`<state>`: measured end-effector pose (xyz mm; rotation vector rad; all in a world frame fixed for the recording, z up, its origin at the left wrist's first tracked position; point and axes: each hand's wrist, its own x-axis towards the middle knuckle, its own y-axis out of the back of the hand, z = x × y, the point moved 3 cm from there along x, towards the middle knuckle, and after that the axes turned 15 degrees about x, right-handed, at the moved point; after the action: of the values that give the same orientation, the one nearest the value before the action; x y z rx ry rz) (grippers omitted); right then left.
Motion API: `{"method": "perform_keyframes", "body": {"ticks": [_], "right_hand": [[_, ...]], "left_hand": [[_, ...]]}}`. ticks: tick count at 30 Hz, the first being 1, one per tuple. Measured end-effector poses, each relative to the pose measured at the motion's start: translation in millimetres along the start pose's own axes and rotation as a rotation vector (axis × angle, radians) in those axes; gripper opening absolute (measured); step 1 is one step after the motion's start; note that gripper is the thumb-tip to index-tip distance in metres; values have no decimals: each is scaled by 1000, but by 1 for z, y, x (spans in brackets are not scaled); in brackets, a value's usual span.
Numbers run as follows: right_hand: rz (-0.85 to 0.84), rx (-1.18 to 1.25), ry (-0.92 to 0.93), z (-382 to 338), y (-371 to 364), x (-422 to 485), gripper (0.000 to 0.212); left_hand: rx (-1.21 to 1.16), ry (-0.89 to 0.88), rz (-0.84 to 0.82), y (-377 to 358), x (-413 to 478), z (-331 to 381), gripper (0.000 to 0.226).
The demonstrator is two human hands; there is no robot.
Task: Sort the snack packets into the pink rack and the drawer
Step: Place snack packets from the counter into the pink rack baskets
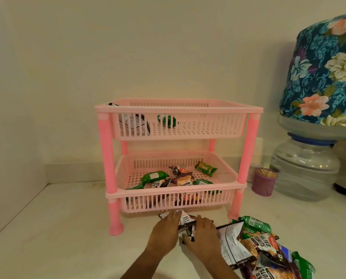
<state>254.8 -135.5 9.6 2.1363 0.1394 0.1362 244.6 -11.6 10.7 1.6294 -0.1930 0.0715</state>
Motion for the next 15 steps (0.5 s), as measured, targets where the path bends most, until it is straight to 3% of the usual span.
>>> {"method": "perform_keyframes", "body": {"ticks": [7,15], "right_hand": [[-203,30,-149,4,-7,-1,99],[-44,134,-31,-1,3,-10,59]], "left_hand": [[57,93,-126,-9,-3,-5,67],[-21,181,-71,4,-10,-9,60]]}}
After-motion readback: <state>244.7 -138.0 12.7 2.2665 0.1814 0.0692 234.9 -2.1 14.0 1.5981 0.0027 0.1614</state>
